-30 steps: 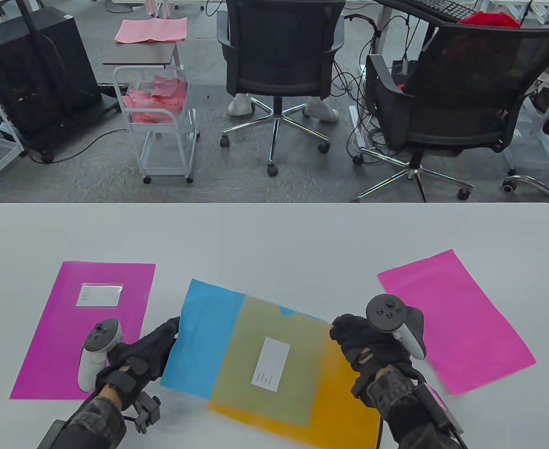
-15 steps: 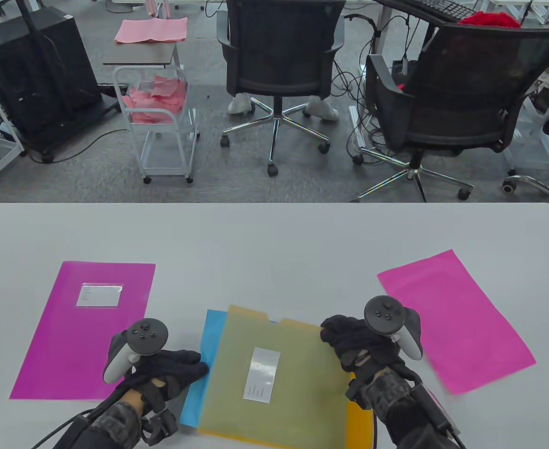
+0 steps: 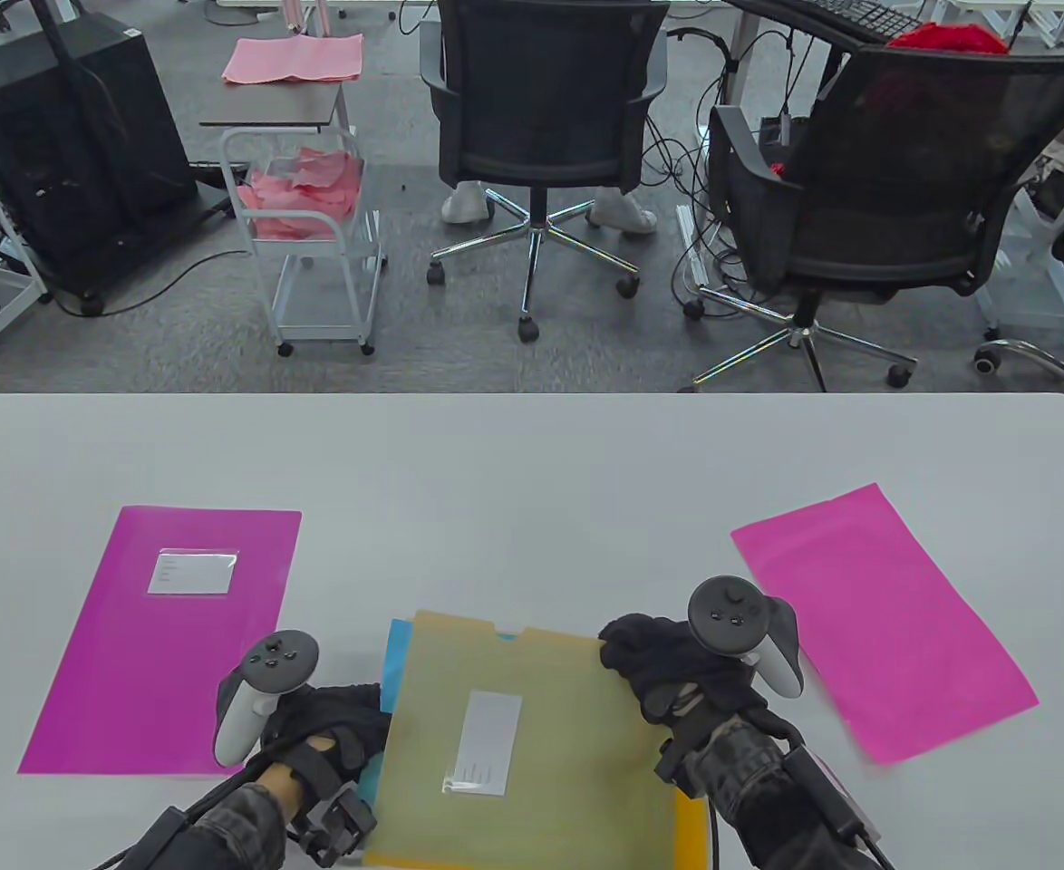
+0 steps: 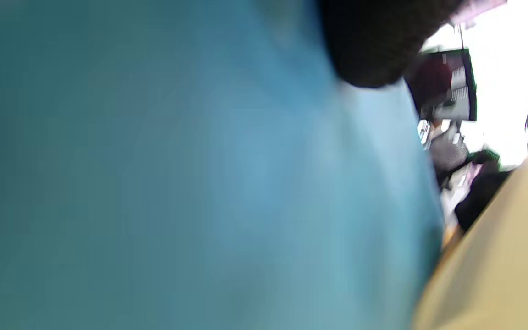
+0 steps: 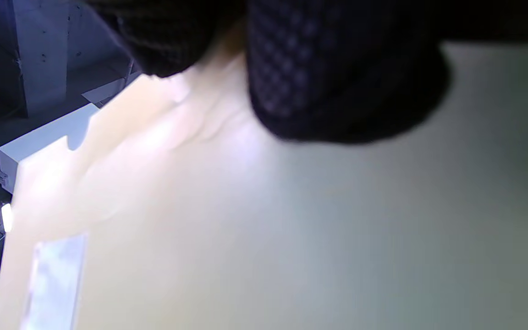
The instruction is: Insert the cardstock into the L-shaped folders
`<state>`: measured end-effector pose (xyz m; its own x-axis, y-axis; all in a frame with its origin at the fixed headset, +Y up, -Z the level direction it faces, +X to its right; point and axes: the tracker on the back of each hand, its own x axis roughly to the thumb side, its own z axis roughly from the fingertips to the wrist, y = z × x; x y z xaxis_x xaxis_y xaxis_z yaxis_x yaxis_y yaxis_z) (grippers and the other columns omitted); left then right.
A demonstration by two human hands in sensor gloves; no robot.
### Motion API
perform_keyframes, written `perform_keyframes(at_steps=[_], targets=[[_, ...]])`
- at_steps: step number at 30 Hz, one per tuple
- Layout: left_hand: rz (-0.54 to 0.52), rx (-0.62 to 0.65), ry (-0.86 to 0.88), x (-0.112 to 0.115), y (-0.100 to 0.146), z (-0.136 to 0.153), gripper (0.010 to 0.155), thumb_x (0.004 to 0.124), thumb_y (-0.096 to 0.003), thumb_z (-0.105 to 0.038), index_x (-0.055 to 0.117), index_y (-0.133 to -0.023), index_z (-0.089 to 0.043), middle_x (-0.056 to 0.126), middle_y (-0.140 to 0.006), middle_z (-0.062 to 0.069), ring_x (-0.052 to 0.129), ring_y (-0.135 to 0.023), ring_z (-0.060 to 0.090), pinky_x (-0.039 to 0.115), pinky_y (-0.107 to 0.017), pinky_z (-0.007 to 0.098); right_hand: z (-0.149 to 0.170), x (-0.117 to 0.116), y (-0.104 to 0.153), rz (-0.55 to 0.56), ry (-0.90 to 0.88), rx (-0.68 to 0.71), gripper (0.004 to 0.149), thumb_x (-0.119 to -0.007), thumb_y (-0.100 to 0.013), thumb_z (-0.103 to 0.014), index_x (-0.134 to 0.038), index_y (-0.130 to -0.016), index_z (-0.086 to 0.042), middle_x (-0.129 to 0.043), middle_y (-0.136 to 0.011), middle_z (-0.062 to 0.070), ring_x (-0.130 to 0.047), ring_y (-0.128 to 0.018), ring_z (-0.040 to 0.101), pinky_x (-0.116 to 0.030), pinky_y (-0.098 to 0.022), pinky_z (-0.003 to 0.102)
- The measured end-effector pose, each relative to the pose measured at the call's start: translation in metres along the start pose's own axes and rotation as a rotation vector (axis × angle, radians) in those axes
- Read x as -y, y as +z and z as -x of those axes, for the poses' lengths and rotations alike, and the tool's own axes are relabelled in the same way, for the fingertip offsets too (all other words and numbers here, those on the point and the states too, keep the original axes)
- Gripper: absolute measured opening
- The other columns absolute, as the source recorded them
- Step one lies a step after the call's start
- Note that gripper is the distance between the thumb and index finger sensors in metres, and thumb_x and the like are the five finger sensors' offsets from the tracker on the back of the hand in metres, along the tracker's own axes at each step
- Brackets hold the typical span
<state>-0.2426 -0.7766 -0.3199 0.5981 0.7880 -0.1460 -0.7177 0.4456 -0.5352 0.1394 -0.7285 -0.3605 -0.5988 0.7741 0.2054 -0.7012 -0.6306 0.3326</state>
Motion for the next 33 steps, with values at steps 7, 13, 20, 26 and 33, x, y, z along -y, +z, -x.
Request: perform_keyframes(at_steps=[7, 13, 20, 26, 33], targets=[[0.235, 0.068, 0.297, 0.003, -0.006, 0.011, 0.063, 0.075, -0.0519, -0.05, 0.062, -0.098, -0.009, 0.095, -0.076, 0.009, 0.108, -0.055, 0.033, 0.082, -0.046, 0.053, 0.009, 0.004, 0.001, 0.02, -0.016, -0.032, 0.043, -0.076, -0.036, -0.043, -0.073, -0.071, -0.017, -0.09, -0.046, 0.011, -0.097, -0.008, 0.016, -0.087, 0.0, 0.03], [0.062, 0.049, 0.145, -0.001, -0.001, -0.001, 0.041, 0.092, -0.0424, -0.042, 0.08, -0.073, -0.019, 0.1, -0.053, -0.003, 0.11, -0.037, 0.021, 0.087, -0.04, 0.047, 0.008, 0.0, 0.0, 0.023, -0.038, -0.04, 0.043, -0.077, -0.036, -0.042, -0.073, -0.07, -0.016, -0.091, -0.045, 0.011, -0.097, -0.007, 0.017, -0.087, 0.001, 0.03], [0.209, 0.15, 0.368, 0.005, -0.004, 0.007, 0.063, 0.066, -0.0505, -0.06, 0.069, -0.093, -0.014, 0.097, -0.073, 0.005, 0.107, -0.054, 0.031, 0.082, -0.046, 0.053, 0.011, 0.002, 0.001, 0.029, -0.008, -0.07, 0.043, -0.077, -0.036, -0.042, -0.073, -0.07, -0.016, -0.09, -0.045, 0.012, -0.097, -0.007, 0.018, -0.086, 0.001, 0.031], [0.321, 0.188, 0.494, 0.011, -0.004, 0.009, 0.089, 0.057, -0.048, -0.076, 0.05, -0.105, -0.008, 0.085, -0.089, 0.018, 0.102, -0.065, 0.039, 0.078, -0.05, 0.056, 0.006, -0.007, 0.001, 0.02, 0.072, -0.097, 0.046, -0.077, -0.036, -0.04, -0.071, -0.074, -0.014, -0.089, -0.047, 0.015, -0.097, -0.007, 0.019, -0.086, 0.001, 0.032], [0.024, 0.15, 0.25, -0.005, 0.003, -0.004, 0.047, 0.075, -0.049, -0.027, 0.069, -0.095, -0.026, 0.098, -0.073, 0.01, 0.11, -0.047, 0.029, 0.086, -0.041, 0.05, 0.004, -0.007, 0.003, 0.099, 0.257, -0.219, 0.065, -0.082, -0.033, -0.041, -0.056, -0.09, -0.023, -0.066, -0.088, 0.023, -0.097, -0.012, 0.021, -0.087, -0.001, 0.033]])
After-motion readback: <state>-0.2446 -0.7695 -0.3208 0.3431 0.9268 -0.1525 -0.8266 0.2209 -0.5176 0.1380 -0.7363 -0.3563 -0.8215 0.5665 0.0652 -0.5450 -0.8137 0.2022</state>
